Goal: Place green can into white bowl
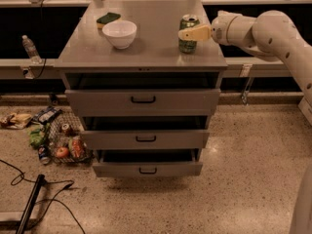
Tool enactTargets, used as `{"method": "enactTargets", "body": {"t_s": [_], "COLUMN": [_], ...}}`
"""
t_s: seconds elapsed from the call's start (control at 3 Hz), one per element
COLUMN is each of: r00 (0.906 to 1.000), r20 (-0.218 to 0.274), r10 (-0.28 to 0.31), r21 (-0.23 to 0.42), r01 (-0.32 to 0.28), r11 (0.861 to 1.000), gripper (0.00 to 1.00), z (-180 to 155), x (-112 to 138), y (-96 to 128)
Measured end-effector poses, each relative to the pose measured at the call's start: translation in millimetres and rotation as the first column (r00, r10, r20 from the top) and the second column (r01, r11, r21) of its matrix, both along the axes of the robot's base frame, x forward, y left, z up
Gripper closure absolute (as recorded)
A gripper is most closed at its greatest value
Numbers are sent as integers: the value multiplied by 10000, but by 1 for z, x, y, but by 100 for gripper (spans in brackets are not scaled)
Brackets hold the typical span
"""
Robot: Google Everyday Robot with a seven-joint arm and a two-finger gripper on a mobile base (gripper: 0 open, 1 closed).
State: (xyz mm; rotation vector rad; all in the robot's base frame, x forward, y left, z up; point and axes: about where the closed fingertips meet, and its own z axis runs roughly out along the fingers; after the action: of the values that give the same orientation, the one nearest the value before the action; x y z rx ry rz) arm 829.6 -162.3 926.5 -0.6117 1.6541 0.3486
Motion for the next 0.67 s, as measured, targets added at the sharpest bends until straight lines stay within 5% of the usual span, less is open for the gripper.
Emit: {"method": "enactTargets", "body": {"t_s": [0.33, 0.67], "r00": [9997, 9974], "r20": [-15, -181], "r10": [250, 700], "r21": [27, 14], "r01": [-250, -700], "r11": [9997, 9975], "gripper": [0, 19], "z": [-3, -11], "x": [13, 26], "y": [17, 39]}}
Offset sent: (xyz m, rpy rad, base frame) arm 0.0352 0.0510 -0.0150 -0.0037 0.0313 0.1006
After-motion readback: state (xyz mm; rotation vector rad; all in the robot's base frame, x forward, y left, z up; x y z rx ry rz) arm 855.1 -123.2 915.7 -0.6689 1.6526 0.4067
